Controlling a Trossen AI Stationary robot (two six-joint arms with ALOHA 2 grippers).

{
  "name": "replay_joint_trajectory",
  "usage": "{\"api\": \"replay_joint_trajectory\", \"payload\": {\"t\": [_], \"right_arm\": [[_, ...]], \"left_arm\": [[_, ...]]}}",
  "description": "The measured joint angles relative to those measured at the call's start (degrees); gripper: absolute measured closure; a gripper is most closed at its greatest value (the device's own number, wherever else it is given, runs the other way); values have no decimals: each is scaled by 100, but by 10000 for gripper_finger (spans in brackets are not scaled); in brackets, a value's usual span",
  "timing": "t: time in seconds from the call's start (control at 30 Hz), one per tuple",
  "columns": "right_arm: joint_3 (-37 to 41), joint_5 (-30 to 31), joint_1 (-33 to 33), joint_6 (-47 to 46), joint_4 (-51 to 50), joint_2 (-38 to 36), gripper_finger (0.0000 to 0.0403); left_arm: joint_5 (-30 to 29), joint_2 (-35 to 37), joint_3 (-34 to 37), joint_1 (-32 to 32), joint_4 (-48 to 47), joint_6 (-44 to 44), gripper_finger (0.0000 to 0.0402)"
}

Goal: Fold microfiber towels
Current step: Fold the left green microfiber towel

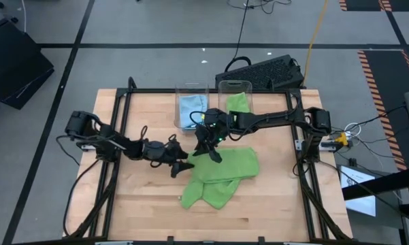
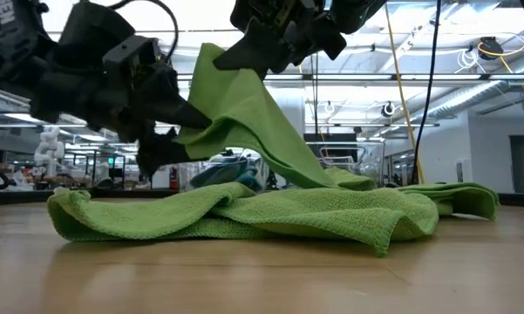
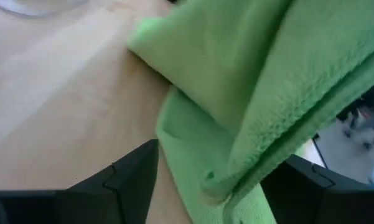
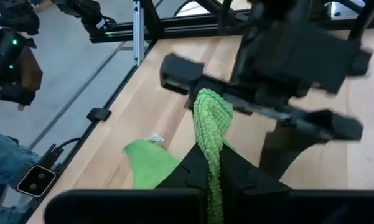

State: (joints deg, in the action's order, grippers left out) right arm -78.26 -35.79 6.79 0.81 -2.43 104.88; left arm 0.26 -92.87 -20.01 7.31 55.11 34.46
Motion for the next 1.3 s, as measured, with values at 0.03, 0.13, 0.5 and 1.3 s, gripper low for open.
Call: {"api": "replay_joint_trajectory", "payload": {"t": [0.03,0.13,0.5,1.3], "right_arm": [[1,-2,5,0,1,0,401],[2,-2,10,-6,10,0,401],[6,114,59,-177,-119,-63,401],[2,945,-731,-2513,-228,-2031,401]], "left_arm": [[140,-86,-38,-17,13,-74,150],[503,-278,-97,-37,-22,-124,186],[497,-180,-113,-11,-18,609,389],[-368,1980,-4538,1389,-7096,842,399]]}}
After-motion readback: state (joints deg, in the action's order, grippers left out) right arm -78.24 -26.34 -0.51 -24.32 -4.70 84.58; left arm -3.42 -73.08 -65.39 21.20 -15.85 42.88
